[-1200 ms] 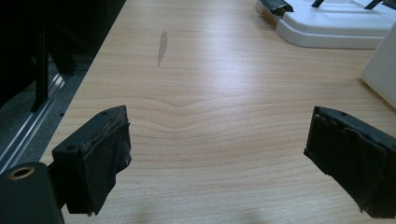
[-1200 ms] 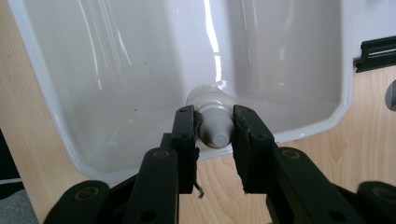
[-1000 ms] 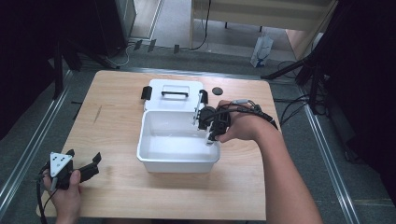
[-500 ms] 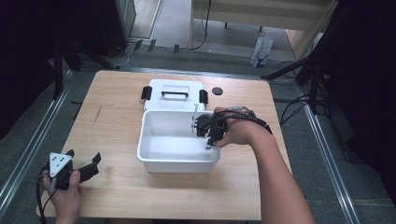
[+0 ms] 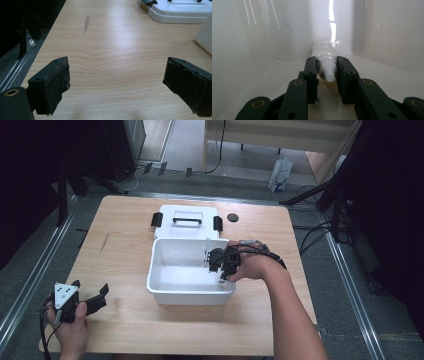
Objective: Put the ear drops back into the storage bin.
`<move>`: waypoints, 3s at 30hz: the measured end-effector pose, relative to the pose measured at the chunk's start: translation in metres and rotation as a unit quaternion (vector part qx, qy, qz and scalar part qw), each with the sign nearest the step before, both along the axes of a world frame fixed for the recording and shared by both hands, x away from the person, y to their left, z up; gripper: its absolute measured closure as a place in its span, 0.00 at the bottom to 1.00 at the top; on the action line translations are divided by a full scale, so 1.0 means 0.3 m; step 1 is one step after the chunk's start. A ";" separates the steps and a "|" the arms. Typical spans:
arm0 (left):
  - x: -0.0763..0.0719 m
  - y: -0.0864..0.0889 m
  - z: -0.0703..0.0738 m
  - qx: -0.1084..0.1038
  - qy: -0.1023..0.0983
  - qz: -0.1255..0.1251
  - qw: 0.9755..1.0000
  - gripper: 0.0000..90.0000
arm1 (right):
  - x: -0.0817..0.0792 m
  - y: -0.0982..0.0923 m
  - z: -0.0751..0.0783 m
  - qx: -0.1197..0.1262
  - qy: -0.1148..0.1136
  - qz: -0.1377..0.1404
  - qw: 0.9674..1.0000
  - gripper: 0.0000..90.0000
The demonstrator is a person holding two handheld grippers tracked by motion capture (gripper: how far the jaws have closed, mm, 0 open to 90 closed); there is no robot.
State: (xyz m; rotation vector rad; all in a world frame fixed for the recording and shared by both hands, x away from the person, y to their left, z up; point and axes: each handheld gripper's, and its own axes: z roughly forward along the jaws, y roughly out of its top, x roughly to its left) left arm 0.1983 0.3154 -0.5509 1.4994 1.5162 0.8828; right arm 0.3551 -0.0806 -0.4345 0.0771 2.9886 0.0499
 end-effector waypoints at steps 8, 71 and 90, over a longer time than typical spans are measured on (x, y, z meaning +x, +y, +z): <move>0.002 0.000 0.000 0.000 0.001 -0.002 1.000 0.08 | 0.008 0.019 -0.022 -0.016 -0.001 -0.005 1.000 0.80; 0.001 -0.005 0.000 0.006 0.001 -0.003 1.000 0.08 | -0.076 -0.347 0.144 0.113 -0.061 -0.135 0.982 0.15; 0.000 -0.008 0.000 0.009 0.000 -0.002 1.000 0.08 | -0.161 -0.548 0.001 0.135 -0.044 -0.199 0.970 0.15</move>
